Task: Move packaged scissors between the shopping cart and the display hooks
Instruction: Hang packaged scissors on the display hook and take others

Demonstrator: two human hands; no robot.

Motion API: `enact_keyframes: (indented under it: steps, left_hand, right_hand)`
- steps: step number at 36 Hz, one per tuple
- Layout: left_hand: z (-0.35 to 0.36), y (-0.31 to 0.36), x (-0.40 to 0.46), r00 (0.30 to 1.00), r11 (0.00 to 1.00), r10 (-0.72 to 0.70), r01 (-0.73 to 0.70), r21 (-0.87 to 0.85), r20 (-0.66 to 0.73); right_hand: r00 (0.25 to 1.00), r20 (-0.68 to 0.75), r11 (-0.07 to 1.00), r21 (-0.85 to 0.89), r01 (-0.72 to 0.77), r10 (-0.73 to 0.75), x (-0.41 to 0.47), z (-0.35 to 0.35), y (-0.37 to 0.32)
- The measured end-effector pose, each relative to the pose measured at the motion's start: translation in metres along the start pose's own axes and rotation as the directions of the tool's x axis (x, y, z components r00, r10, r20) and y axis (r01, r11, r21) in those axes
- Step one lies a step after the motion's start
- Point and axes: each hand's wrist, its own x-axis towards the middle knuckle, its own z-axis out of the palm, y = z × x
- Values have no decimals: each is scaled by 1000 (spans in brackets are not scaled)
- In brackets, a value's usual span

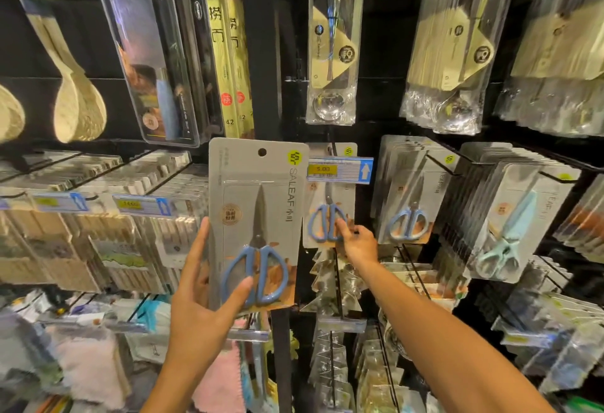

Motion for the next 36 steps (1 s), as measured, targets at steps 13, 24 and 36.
enact_keyframes:
  steps: [13, 24, 36]
  left_hand:
    - [4, 8, -2, 1000, 1000, 25, -25, -12, -13]
    - [2, 9, -12, 1000, 1000, 16, -16, -26, 6]
    - [22, 24, -38, 998, 995, 31, -25, -97, 59]
  right_hand:
    - [985, 141, 989, 103, -110, 95, 38, 8, 24]
    - [928, 356, 985, 166, 55, -112, -110, -39, 18]
    - [773, 383, 848, 386, 362, -505, -224, -81, -61]
